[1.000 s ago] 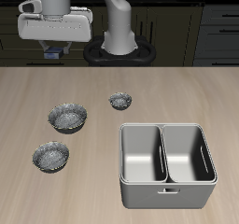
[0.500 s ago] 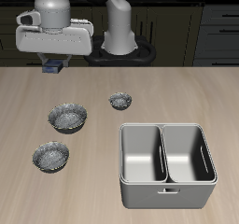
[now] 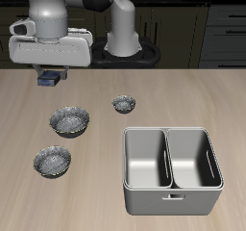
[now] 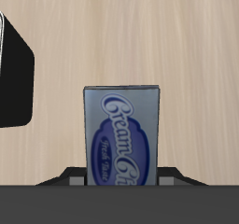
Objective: Place the cream cheese in the middle-sized bowl
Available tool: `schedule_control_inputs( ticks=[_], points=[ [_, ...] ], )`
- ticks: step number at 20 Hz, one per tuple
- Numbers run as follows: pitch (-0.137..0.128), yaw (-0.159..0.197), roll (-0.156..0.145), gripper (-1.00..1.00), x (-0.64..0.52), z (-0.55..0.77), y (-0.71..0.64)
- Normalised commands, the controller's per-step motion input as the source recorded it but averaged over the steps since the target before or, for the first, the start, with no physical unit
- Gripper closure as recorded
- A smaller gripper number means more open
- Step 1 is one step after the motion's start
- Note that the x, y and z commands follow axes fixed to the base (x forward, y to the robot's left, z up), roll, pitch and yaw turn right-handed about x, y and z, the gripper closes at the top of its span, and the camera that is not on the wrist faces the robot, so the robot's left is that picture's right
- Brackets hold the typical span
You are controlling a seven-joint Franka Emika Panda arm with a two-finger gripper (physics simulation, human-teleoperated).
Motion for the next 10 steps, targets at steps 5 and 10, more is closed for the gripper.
schedule_control_inputs(
  ticks=[5,10],
  points=[
    [-0.015,0.001,-0.012,1.0,0.3,0.05,-0.11],
    [0.015,0.022,0.01,1.0,0.18,-0.01,-0.02]
  ],
)
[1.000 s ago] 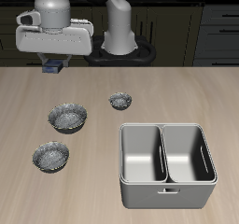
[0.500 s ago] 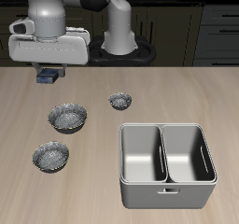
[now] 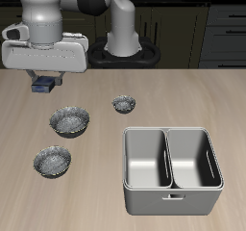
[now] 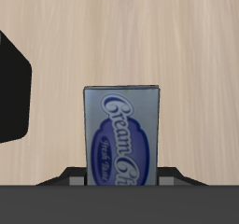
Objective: Place the cream cheese in the middle-sized bowl
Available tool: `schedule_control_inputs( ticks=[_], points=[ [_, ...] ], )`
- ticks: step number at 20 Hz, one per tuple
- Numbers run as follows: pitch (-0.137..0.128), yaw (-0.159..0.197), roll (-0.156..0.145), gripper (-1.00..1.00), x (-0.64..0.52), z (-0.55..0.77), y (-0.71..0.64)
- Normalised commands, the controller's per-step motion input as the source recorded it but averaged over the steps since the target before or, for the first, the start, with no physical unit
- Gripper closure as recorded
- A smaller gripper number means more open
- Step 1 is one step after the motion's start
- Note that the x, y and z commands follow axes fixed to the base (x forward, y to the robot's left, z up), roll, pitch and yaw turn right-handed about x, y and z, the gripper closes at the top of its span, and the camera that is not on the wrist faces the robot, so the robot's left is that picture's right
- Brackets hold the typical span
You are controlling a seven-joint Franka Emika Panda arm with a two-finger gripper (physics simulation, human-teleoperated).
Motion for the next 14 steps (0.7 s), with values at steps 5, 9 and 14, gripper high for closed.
schedule_control_inputs(
  ticks=[5,9,14],
  points=[
    [0.009,0.019,-0.022,1.0,0.14,0.06,0.02],
    [-0.02,-0.004,-0.035,1.0,0.19,0.18,0.02],
    [-0.009,-0.004,-0.006,1.0,0.12,0.03,0.03]
  ],
)
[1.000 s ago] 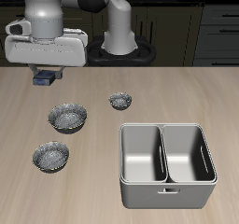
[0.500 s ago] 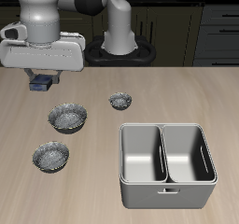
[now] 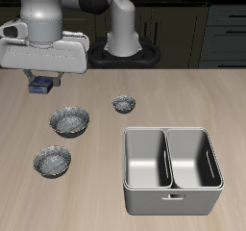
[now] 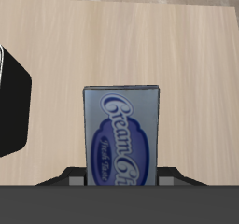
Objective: Place the cream cheese in the middle-sized bowl
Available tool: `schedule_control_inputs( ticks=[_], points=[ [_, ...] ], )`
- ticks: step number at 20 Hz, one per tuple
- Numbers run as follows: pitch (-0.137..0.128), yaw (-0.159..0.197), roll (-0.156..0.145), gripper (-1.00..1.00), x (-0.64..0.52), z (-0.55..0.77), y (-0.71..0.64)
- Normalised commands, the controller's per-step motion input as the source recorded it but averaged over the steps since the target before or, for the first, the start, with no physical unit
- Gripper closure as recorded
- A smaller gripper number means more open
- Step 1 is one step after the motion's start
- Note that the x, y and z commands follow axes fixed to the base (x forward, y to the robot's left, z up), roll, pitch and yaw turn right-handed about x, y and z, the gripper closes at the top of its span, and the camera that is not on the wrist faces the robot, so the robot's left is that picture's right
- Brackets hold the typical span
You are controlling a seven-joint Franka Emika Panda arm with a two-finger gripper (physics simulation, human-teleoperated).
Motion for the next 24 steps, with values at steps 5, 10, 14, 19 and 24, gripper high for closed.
schedule_control_inputs(
  ticks=[5,10,14,19,24],
  points=[
    [0.022,-0.023,-0.025,1.0,0.07,-0.23,-0.12],
    [0.025,0.01,-0.023,1.0,0.07,-0.31,-0.05],
    [0.025,-0.022,-0.031,1.0,0.12,-0.33,-0.1],
    [0.028,0.0,-0.004,1.0,0.1,-0.39,-0.01],
    [0.065,-0.028,-0.003,1.0,0.04,-0.53,-0.05]
  ],
)
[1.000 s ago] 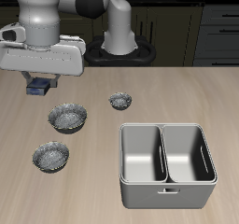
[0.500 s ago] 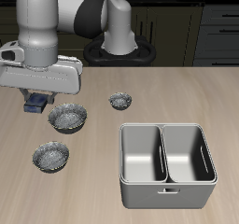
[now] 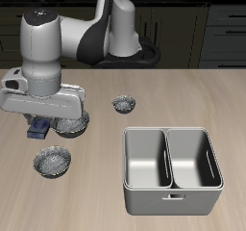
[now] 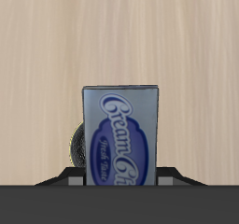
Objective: Place the cream cheese in the middle-sized bowl
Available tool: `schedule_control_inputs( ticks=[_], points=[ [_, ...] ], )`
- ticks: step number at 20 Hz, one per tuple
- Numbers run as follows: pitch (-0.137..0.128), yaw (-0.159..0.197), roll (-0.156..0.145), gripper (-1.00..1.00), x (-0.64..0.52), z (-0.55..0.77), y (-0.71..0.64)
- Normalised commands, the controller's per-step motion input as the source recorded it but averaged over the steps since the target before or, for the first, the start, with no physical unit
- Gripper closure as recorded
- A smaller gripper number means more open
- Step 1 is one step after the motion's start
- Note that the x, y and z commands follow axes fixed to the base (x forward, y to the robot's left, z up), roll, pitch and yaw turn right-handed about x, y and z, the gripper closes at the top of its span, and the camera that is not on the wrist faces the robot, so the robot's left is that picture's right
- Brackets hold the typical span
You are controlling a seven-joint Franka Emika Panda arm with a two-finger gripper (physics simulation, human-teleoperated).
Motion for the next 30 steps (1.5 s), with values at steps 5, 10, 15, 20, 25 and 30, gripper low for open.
schedule_control_inputs(
  ticks=[5,10,15,20,25,30],
  points=[
    [0.031,-0.018,-0.007,1.0,-0.01,-0.33,-0.01],
    [0.029,0.001,-0.002,1.0,-0.04,-0.39,0.02],
    [0.035,0.019,-0.013,1.0,-0.02,-0.34,-0.01],
    [0.061,-0.004,-0.029,1.0,-0.03,-0.4,-0.06],
    [0.041,0.036,-0.052,-1.0,-0.02,-0.27,-0.09],
    [0.013,0.006,0.03,-1.0,-0.03,-0.04,0.12]
  ],
)
